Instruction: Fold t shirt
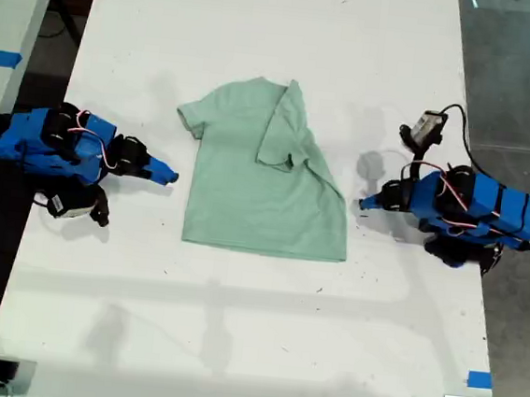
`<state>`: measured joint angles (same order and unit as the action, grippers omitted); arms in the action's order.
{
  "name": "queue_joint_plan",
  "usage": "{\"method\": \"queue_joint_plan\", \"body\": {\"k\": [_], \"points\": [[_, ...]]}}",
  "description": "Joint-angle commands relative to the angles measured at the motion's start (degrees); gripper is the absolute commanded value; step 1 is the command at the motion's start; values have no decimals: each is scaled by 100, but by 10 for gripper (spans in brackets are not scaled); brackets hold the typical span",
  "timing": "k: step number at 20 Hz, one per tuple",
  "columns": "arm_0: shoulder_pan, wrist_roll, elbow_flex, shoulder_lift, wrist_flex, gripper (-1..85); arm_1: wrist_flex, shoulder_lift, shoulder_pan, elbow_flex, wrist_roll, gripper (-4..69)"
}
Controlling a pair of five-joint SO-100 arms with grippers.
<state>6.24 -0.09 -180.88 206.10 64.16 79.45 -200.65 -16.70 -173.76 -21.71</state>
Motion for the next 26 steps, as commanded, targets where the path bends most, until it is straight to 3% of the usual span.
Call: {"method": "queue_joint_plan", "body": {"k": [1, 5, 26], "points": [[70, 44, 26, 35, -132, 87, 70, -62, 9, -237, 545, 108], [70, 44, 26, 35, -132, 88, 70, -62, 290, -246, 580, 98], [70, 44, 26, 35, -132, 88, 44, -62, 281, -255, 527, 59]]}}
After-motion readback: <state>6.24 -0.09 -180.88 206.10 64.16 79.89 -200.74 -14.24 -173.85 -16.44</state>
